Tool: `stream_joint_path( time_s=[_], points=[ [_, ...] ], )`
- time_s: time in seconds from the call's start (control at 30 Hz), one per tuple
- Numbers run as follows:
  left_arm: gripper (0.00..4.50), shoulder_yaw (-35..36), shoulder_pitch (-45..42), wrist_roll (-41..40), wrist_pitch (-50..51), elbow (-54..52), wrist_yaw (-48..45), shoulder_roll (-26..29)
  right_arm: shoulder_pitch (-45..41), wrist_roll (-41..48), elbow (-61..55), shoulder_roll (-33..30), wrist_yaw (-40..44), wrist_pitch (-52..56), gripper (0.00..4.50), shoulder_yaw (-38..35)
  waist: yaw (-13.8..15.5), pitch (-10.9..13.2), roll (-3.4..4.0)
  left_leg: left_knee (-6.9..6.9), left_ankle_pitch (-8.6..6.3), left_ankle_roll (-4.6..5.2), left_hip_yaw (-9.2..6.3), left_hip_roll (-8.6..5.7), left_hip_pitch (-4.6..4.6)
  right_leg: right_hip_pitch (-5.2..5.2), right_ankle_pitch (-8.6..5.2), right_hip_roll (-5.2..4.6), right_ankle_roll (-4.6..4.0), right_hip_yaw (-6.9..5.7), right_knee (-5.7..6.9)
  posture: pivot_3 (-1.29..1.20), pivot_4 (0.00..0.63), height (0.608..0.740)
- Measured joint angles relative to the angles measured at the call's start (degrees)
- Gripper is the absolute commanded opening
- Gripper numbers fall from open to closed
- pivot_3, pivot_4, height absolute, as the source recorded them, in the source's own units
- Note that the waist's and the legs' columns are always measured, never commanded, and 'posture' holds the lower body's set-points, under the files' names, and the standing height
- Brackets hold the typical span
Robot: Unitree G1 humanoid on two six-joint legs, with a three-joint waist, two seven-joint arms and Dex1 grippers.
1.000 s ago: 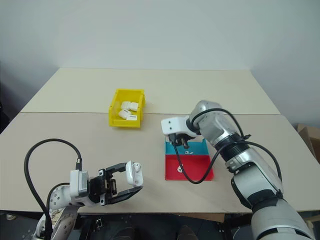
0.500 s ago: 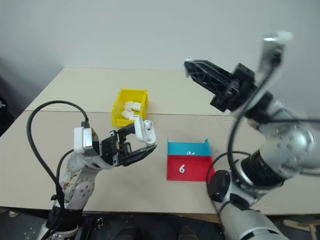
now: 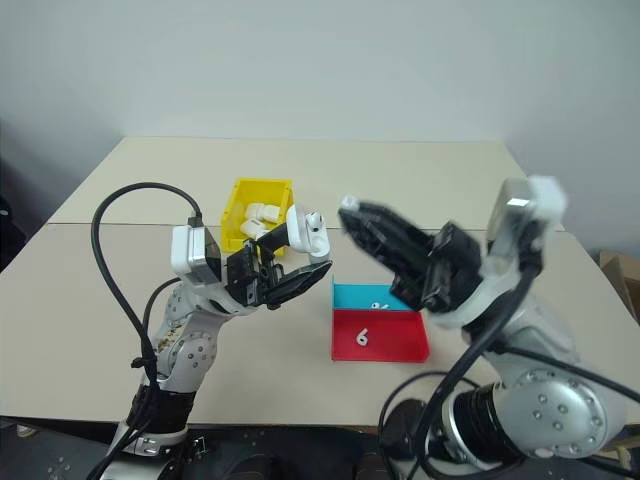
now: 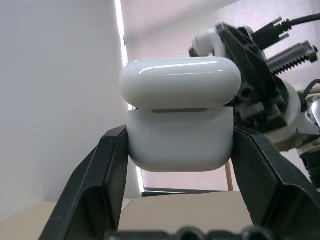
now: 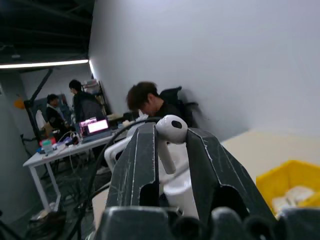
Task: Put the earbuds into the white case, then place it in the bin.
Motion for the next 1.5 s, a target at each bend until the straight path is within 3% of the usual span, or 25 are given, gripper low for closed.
stream_joint_path(
  time_s=[0.17,0.6,1.4,1.5],
  points=[
    [2.79,0.0,1.6,-1.1,1.9,-2.1,-0.7,0.9,5.0,5.7,1.7,-0.9,-4.8,-5.5,0.85,6.1,-0.6,0.0,-0.01,-0.03,0.00,0.00,-0.03,0.02,0.06,0.02,-0.01,0.03,0.01,0.00,0.01,0.00,0.150,0.740],
    [2.79,-0.1,3.7,-2.1,2.6,-3.8,-3.0,1.7,12.5,16.2,6.5,-13.4,-14.1,-23.6,0.85,19.1,-0.4,0.0,-0.03,-0.03,0.00,0.00,-0.04,0.01,0.05,0.06,-0.02,0.02,0.03,-0.01,-0.09,0.00,0.150,0.740],
    [2.79,-0.2,4.4,-2.8,2.6,-3.8,-4.2,1.1,20.2,22.0,9.1,-28.6,-19.7,-43.1,0.85,32.1,-0.2,0.0,-0.05,-0.04,0.00,0.01,-0.07,0.01,-0.02,0.10,0.00,0.02,0.05,-0.03,-0.31,0.00,0.150,0.740],
    [2.79,-0.2,4.4,-2.8,2.6,-3.8,-4.2,1.0,20.5,21.9,9.2,-30.3,-19.3,-44.7,1.59,33.1,-0.2,0.0,-0.05,-0.04,0.00,0.01,-0.08,0.01,-0.02,0.10,0.00,0.02,0.05,-0.03,-0.31,0.00,0.150,0.740]
  ],
)
